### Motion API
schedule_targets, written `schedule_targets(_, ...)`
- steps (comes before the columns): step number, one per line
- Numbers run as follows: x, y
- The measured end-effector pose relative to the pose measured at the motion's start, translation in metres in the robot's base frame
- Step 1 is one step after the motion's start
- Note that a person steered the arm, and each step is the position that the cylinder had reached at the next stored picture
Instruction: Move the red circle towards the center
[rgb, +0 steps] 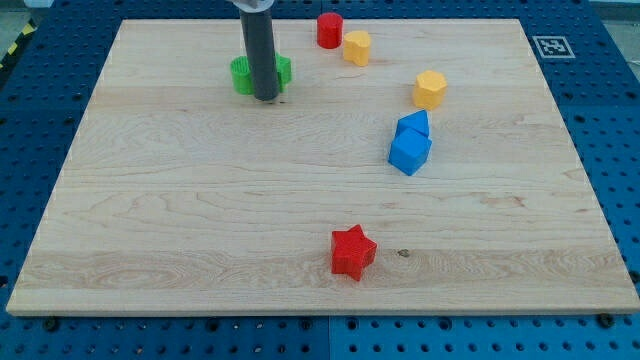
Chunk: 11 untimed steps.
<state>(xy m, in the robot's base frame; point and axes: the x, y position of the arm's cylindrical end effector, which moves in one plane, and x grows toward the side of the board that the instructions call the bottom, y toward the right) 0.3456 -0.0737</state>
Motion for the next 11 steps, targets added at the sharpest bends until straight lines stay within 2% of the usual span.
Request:
schedule_targets(2,-0.003,0.112)
schedule_targets(3,-0.003,0.121)
schedule_targets(8,-0.111,0.013)
schedule_targets(9,-0.147,0.025)
schedule_targets(11,-0.154,0.109)
